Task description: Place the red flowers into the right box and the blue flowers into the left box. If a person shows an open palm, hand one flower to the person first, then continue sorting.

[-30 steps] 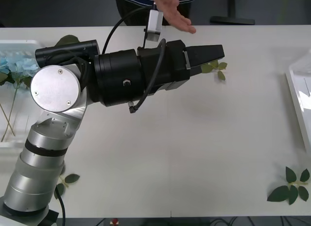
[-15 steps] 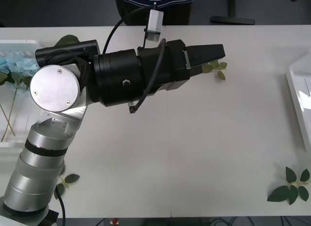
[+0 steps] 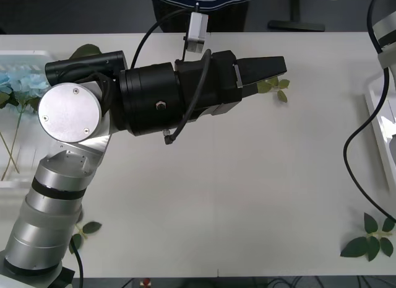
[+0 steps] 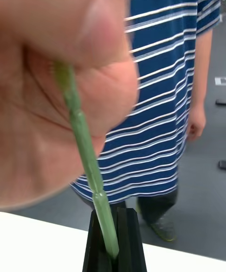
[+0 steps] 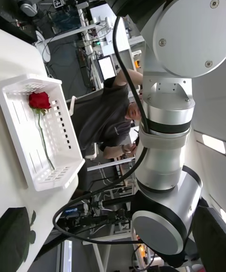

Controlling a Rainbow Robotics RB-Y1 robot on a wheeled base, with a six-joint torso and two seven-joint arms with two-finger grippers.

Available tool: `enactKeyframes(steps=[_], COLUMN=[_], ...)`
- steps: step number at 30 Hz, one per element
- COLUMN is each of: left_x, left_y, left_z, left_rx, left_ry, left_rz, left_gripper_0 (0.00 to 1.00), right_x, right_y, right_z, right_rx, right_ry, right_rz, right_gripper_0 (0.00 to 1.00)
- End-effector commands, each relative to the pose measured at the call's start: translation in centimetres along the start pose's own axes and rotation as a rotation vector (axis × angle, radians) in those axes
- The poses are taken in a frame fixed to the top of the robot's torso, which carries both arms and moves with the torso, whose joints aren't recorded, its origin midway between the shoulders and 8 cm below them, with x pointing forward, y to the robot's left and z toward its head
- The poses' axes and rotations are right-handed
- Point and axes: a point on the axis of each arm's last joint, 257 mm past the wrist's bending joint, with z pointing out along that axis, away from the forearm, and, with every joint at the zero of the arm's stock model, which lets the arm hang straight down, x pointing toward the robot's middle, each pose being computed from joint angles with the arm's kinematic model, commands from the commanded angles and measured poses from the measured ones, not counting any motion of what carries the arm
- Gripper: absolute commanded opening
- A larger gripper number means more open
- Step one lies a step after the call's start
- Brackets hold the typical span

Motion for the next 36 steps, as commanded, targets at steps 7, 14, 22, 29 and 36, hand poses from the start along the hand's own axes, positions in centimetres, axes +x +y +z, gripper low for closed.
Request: enactKeyframes(steps=[7,14,22,29,36], left_x=[-0.3,-0.4,-0.5,-0.5,-0.6], left_y=[-1.6,-1.6,-1.5,0.0,3.9], left_z=[-0.2,-0.3,-0.5,-2.3,-5.6], left_rx=[0.022,0.022,0.020,-0.033,-0.166], left_ry=[0.003,0.002,0.000,0.047,0.130], left_rz=[0.036,0.040,0.055,0.144,0.346], left_gripper_0=[1.00,1.00,1.00,1.00,1.00], right_x=[-3.3,-3.3,-3.3,-3.3,-3.3], right_y=[0.9,0.9,0.9,0.9,0.9], right_z=[-0.6,-0.6,-0.6,-0.6,-0.6], right_rx=[-0.016,-0.016,-0.016,-0.016,-0.016], right_ry=[-0.052,-0.052,-0.052,-0.052,-0.052], right_rz=[0.003,0.003,0.003,0.003,0.003], right_gripper_0=[0.00,0.47,0.99,1.00,1.00])
